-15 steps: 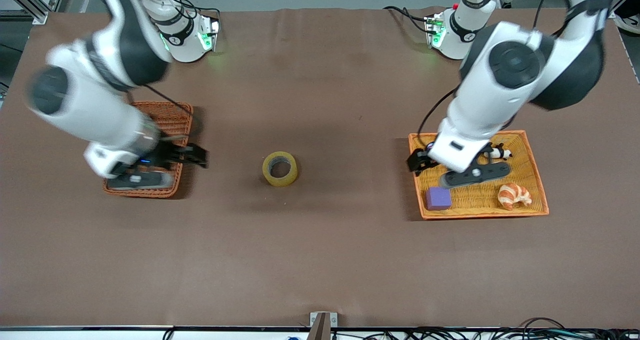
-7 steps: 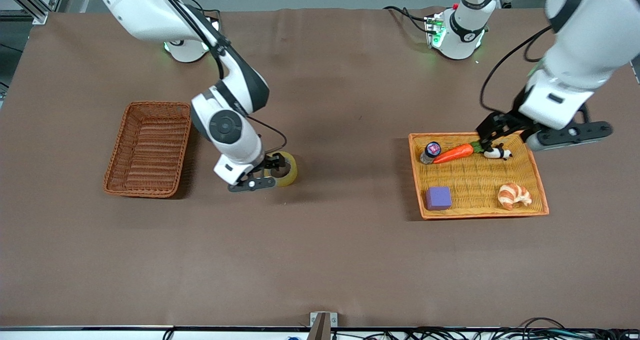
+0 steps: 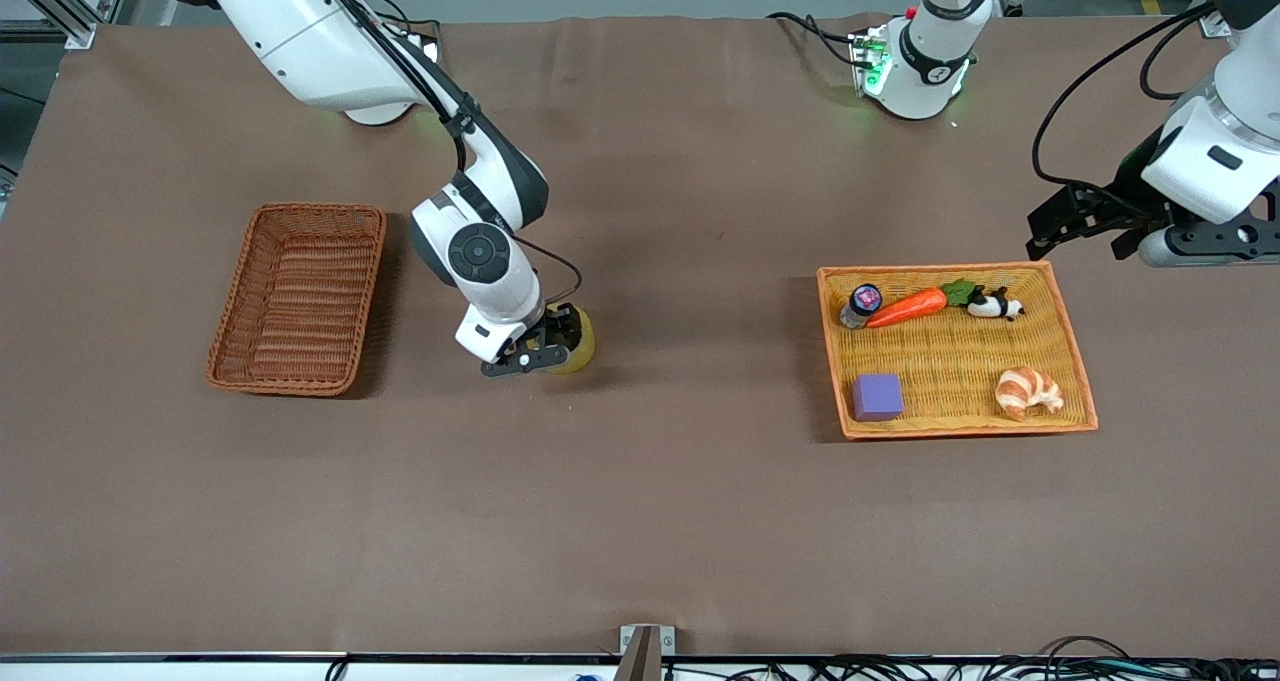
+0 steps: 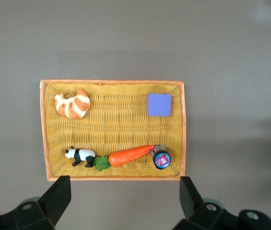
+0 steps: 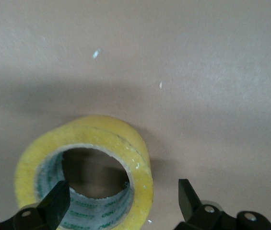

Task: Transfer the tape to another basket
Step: 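Grasp the tape roll with the right gripper while the left gripper withdraws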

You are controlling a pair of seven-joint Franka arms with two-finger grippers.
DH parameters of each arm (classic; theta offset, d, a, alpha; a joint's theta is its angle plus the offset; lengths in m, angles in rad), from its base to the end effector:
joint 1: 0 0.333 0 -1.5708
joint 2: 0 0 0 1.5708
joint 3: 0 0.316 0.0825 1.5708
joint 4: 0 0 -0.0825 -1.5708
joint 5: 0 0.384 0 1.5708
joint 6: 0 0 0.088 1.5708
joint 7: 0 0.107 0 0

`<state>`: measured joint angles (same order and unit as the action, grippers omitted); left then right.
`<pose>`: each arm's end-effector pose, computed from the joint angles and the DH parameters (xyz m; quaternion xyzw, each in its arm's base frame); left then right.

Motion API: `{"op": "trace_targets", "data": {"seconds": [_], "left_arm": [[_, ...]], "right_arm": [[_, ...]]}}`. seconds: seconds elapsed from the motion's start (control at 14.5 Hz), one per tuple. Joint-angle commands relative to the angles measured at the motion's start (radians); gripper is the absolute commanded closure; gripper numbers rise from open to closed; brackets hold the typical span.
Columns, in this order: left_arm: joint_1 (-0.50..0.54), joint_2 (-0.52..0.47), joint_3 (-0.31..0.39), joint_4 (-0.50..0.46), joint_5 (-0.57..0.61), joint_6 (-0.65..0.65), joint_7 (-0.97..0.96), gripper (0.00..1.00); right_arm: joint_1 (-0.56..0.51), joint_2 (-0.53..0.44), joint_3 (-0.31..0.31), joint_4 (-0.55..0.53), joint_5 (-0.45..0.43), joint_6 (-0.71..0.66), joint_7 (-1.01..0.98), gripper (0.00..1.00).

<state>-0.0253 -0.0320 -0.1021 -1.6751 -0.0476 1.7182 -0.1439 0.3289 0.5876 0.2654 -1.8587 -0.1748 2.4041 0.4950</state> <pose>0.5520 -0.0760 0.6059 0.9990 0.0108 0.0341 0.0269 0.5352 0.3491 0.2093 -0.9954 -0.0942 0.0145 0.0089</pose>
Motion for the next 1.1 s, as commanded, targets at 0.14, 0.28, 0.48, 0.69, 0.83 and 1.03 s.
{"op": "trace_targets", "data": {"seconds": [0.14, 0.28, 0.48, 0.69, 0.83, 1.03], "left_arm": [[-0.011, -0.016, -0.001, 0.008, 0.051, -0.038, 0.018, 0.0], [-0.013, -0.017, -0.001, 0.002, 0.069, -0.029, 0.023, 0.0], [-0.012, -0.017, -0.008, -0.003, 0.106, -0.008, 0.026, 0.0], [-0.011, -0.019, -0.001, -0.003, 0.036, -0.012, 0.026, 0.0], [-0.015, -0.034, -0.001, -0.011, 0.029, -0.014, 0.026, 0.0], [-0.025, -0.037, 0.001, -0.02, 0.031, -0.014, 0.026, 0.0]], "right_arm": [[0.007, 0.021, -0.003, -0.019, -0.045, 0.033, 0.03, 0.04], [0.007, 0.034, -0.005, -0.017, -0.058, 0.058, 0.03, 0.19], [0.009, 0.038, -0.018, -0.016, -0.064, 0.058, 0.03, 0.58], [0.009, 0.038, -0.017, -0.013, -0.063, 0.041, 0.074, 1.0], [0.009, 0.035, -0.017, -0.008, -0.063, 0.04, 0.086, 1.0], [-0.004, -0.021, -0.015, 0.053, -0.054, -0.096, 0.108, 1.0]]}}
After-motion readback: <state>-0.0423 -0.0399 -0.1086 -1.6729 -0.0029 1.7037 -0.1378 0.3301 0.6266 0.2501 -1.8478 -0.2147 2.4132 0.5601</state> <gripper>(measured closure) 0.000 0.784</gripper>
